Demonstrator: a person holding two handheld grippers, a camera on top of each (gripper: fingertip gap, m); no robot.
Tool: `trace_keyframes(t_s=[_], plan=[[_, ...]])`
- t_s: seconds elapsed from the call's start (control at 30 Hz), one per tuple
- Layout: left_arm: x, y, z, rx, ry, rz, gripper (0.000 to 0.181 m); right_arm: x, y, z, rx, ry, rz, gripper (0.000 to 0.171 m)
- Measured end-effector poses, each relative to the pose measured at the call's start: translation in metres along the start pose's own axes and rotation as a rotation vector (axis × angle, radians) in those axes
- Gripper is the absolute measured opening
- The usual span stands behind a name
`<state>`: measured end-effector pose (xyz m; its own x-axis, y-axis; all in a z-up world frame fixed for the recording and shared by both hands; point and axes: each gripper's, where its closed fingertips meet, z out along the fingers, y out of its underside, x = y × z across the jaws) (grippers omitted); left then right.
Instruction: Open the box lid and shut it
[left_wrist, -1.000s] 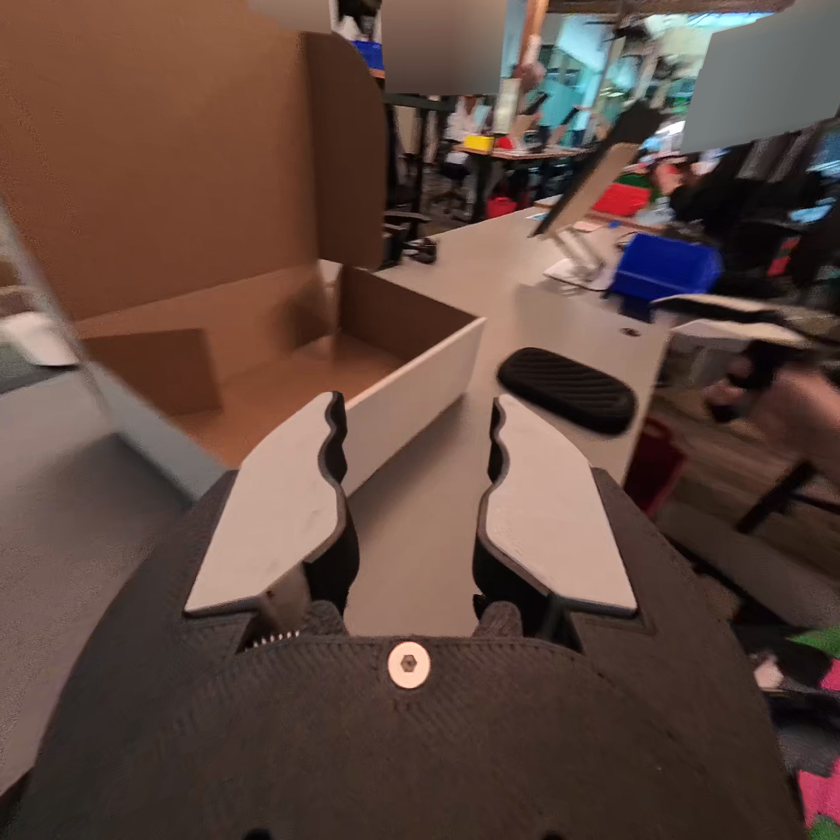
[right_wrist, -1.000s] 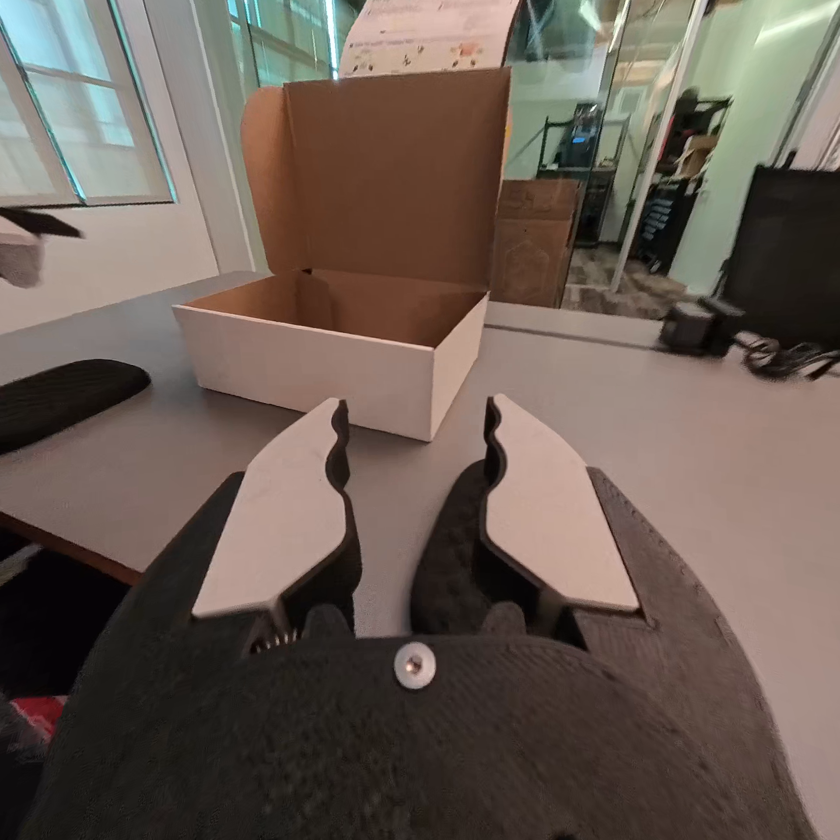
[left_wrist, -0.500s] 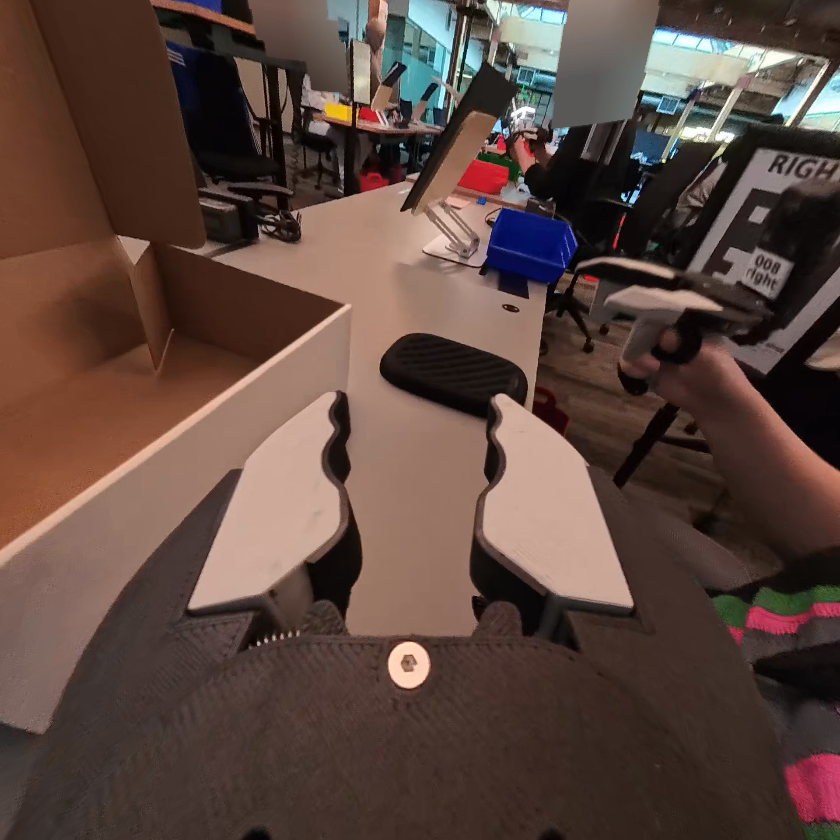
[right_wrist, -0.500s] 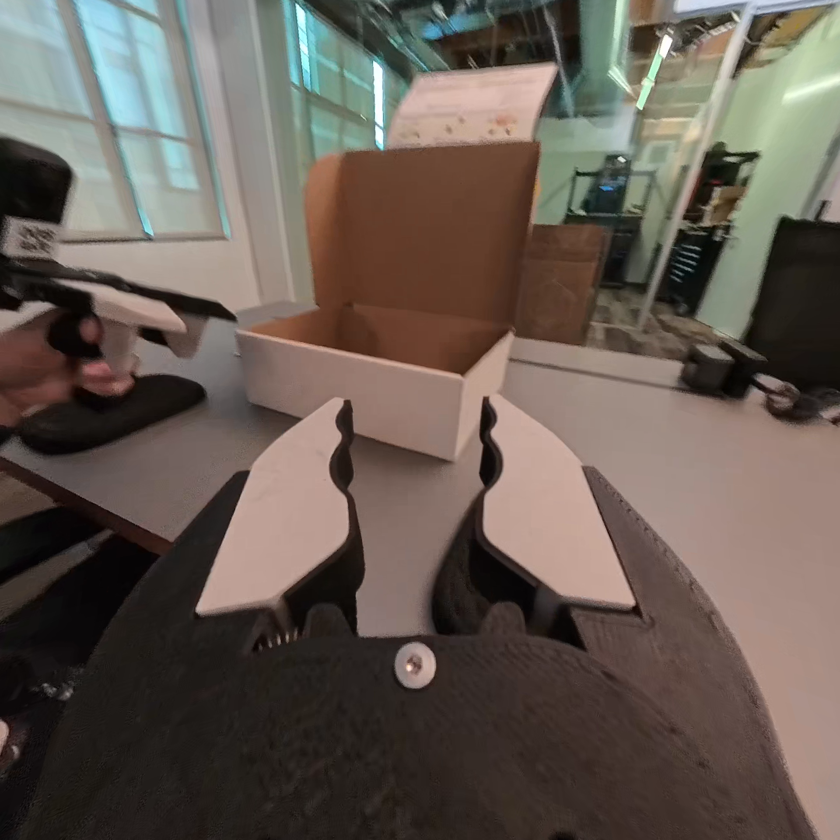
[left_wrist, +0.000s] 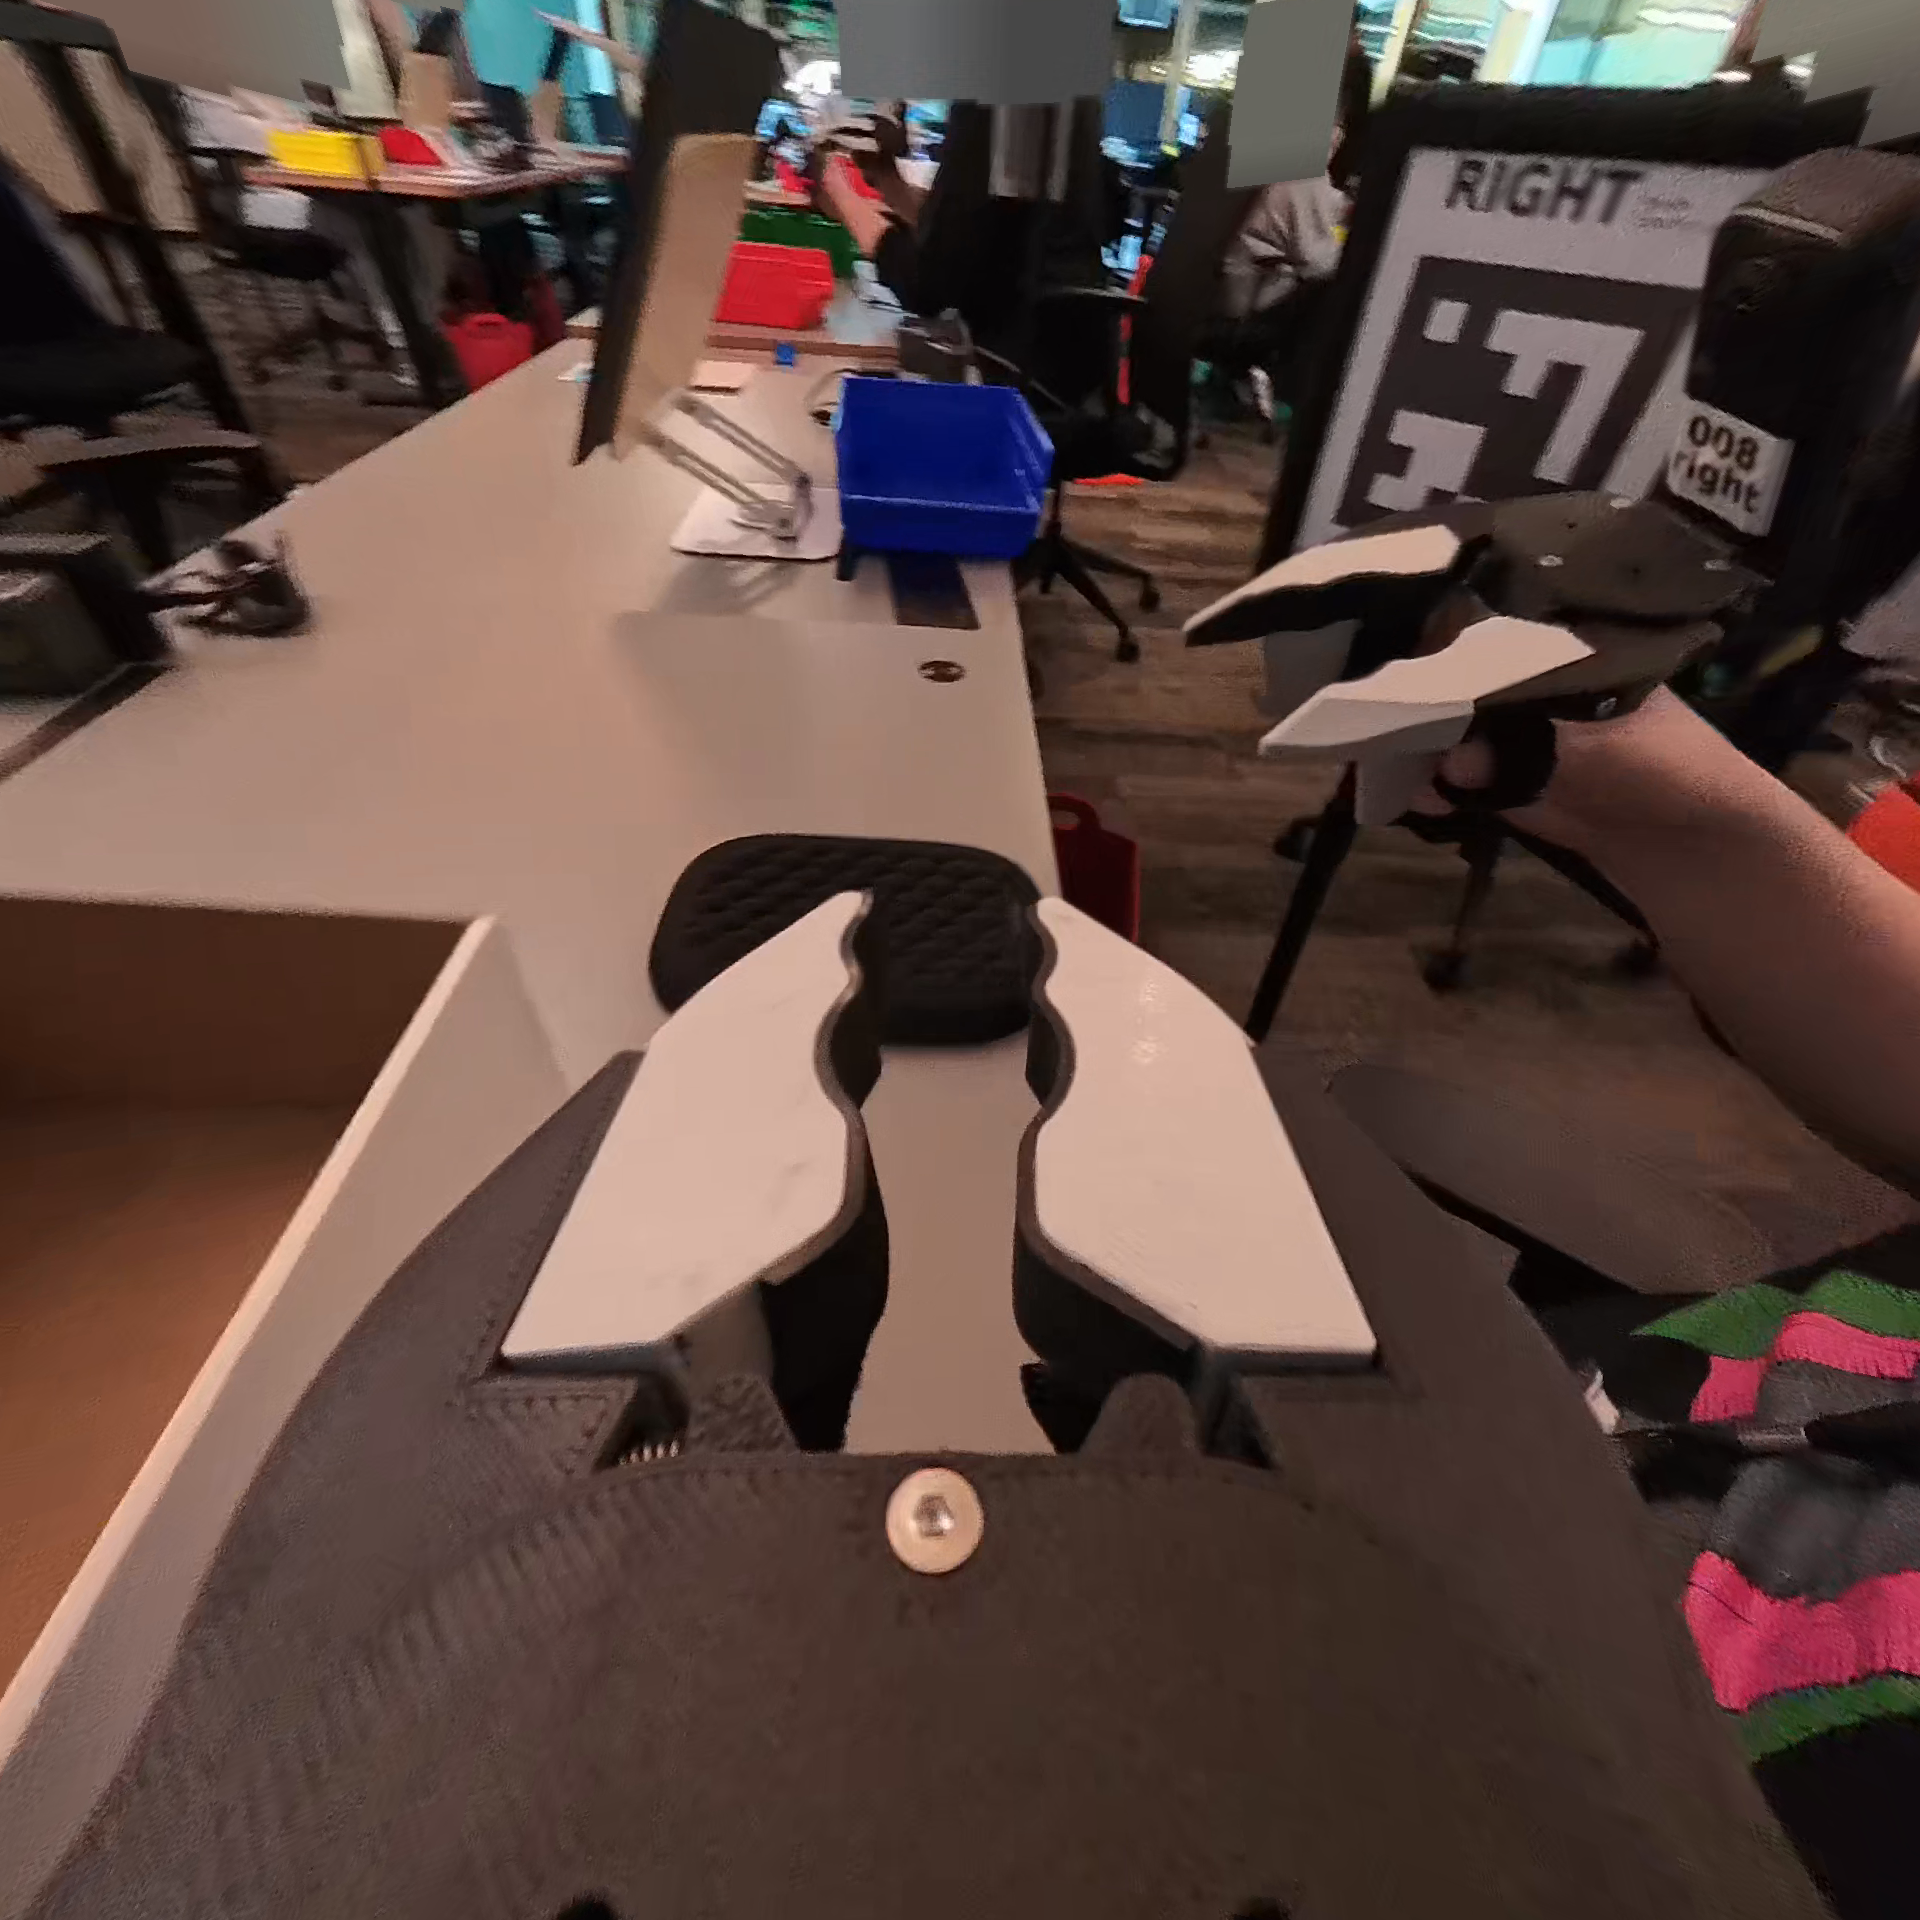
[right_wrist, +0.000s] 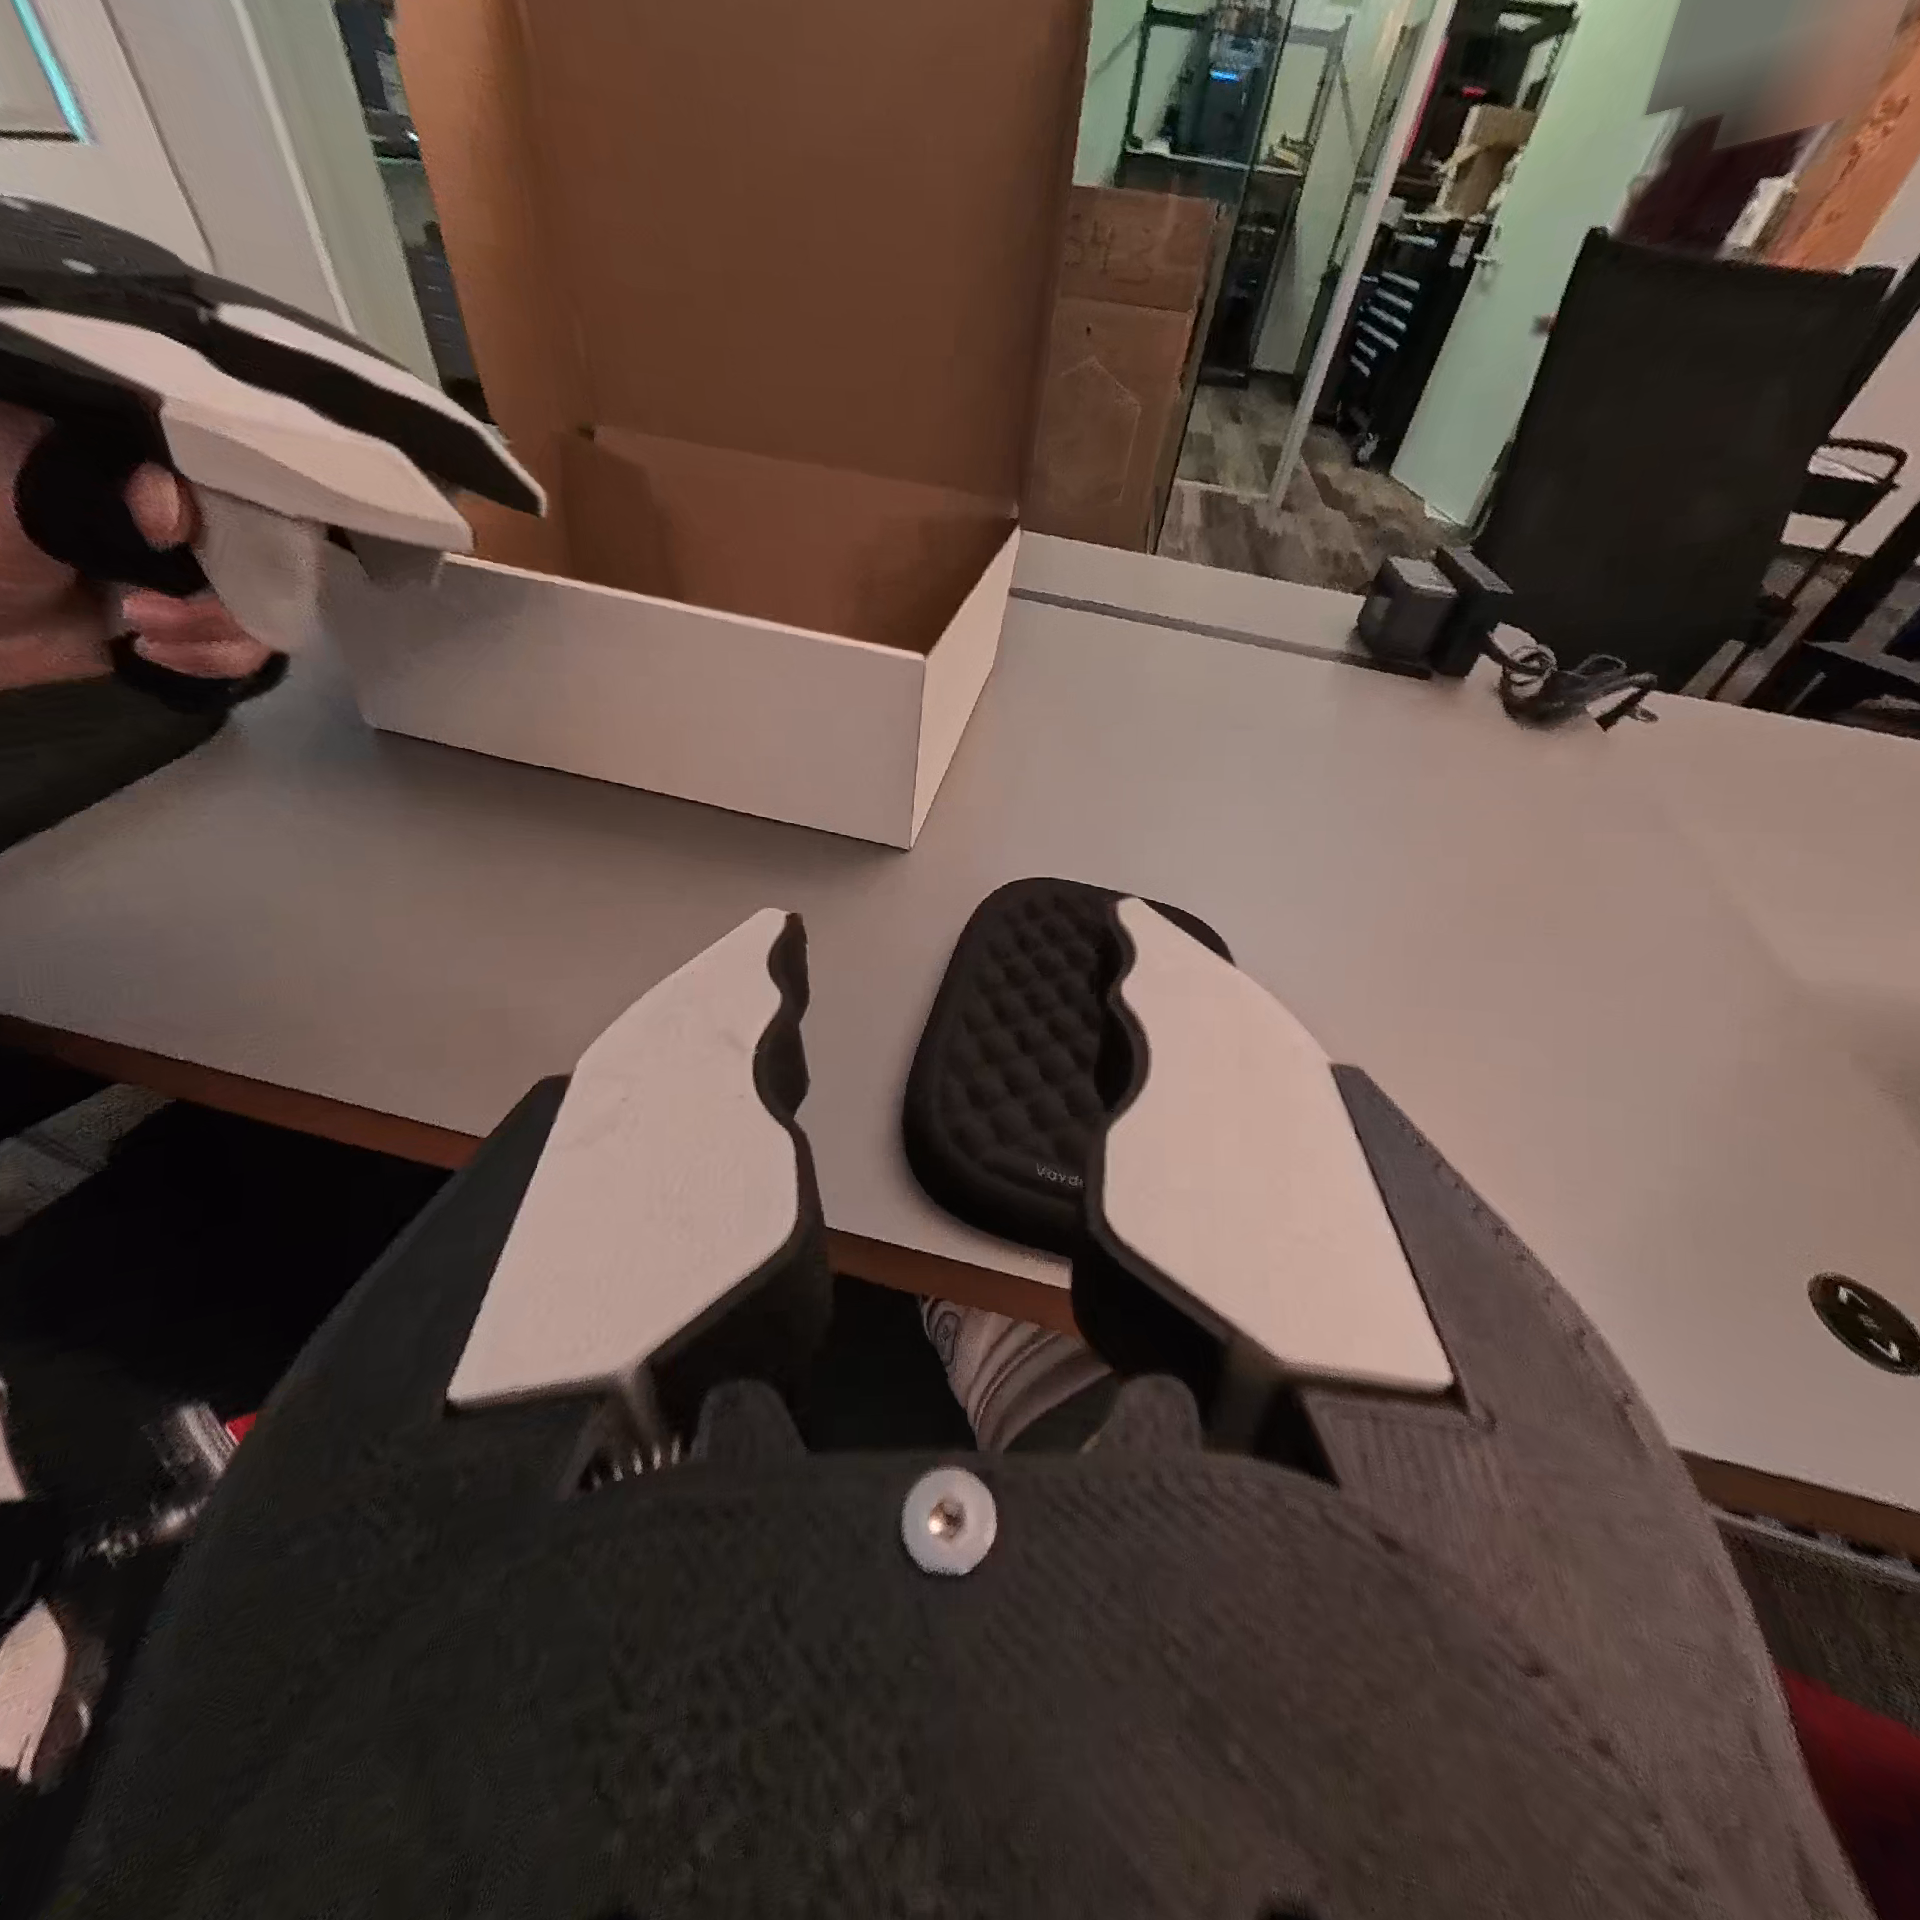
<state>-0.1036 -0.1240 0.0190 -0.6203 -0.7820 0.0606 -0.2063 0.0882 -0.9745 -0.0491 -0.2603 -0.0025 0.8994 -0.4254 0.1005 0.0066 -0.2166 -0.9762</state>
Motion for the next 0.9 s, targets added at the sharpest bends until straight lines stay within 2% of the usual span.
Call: trace_keyframes(t_s=[0.17, 0.3, 0.4, 0.5, 0.57, 0.7, 0.8, 0.9], plan=[[0.033, -0.010, 0.048, 0.002, 0.163, 0.051, 0.014, -0.006, 0.016, -0.022, 0.009, 0.085, 0.062, 0.050], [0.054, -0.004, 0.078, -0.047, 0.255, 0.105, 0.005, -0.016, 0.049, -0.042, -0.048, 0.131, 0.107, 0.034], [0.066, -0.006, 0.091, -0.043, 0.304, 0.120, 0.000, -0.016, 0.055, -0.050, -0.078, 0.159, 0.112, 0.024], [0.070, -0.004, 0.096, -0.039, 0.323, 0.117, 0.000, -0.013, 0.052, -0.055, -0.088, 0.201, 0.079, 0.019], [0.063, -0.004, 0.099, -0.016, 0.282, 0.130, 0.000, -0.011, 0.052, -0.058, -0.108, 0.225, 0.050, 0.002], [0.062, -0.014, 0.103, 0.085, 0.313, 0.038, 0.000, -0.009, 0.051, -0.062, -0.194, 0.230, 0.032, 0.001], [0.060, -0.025, 0.095, 0.133, 0.338, -0.015, 0.011, -0.005, 0.043, -0.066, -0.212, 0.243, 0.003, 0.001], [0.049, -0.032, 0.086, 0.204, 0.285, 0.011, 0.019, -0.005, 0.031, -0.063, -0.173, 0.238, 0.016, 0.002]])
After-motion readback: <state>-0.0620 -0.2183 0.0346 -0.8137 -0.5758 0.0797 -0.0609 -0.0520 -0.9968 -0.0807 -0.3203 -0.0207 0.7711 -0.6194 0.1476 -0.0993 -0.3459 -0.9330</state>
